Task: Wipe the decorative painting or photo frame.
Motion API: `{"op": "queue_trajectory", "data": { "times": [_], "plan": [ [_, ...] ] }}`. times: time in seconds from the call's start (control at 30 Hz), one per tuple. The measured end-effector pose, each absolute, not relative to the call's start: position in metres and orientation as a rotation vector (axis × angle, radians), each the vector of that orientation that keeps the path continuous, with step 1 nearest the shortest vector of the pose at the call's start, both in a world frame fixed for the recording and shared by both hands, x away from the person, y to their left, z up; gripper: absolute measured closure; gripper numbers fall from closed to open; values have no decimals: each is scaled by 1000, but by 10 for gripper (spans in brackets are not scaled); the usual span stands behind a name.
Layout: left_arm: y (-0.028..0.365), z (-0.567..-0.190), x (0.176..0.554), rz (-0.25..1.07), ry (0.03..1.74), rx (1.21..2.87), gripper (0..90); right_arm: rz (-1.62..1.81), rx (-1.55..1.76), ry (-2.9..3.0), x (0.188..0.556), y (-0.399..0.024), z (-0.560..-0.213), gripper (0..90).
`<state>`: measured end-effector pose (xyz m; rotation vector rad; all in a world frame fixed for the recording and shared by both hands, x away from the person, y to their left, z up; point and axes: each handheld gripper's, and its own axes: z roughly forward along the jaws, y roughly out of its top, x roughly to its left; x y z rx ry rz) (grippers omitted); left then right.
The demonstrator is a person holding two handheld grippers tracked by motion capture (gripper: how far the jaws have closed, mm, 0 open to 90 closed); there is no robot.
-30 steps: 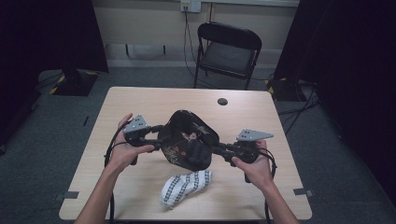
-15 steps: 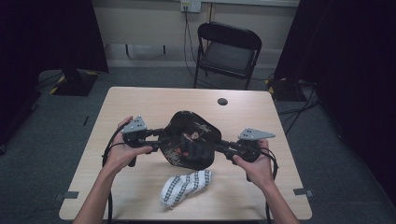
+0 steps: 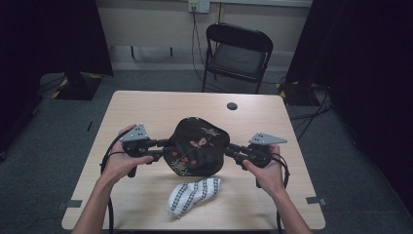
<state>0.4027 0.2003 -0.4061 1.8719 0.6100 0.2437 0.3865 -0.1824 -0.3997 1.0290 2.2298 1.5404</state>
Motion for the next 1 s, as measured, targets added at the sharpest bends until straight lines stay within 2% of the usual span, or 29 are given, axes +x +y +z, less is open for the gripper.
{"op": "queue_trajectory", "data": {
  "times": [0.1, 0.47, 0.6, 0.73, 0.87, 1.0],
  "plan": [
    [197, -407, 402, 257, 618, 1875, 618, 1533, 1014, 2250, 387, -178, -402, 749],
    [190, -411, 401, 219, 537, 1930, 594, 1525, 1015, 2236, 393, -171, -407, 732],
    [186, -412, 400, 221, 536, 1905, 632, 1515, 1018, 2253, 397, -166, -411, 716],
    [177, -413, 399, 233, 542, 1896, 625, 1526, 1013, 2258, 400, -162, -412, 718],
    [170, -412, 398, 202, 532, 1861, 695, 1556, 1008, 2267, 402, -160, -414, 735],
    [168, -413, 396, 211, 515, 1888, 751, 1567, 988, 2283, 400, -158, -412, 664]
  ]
}}
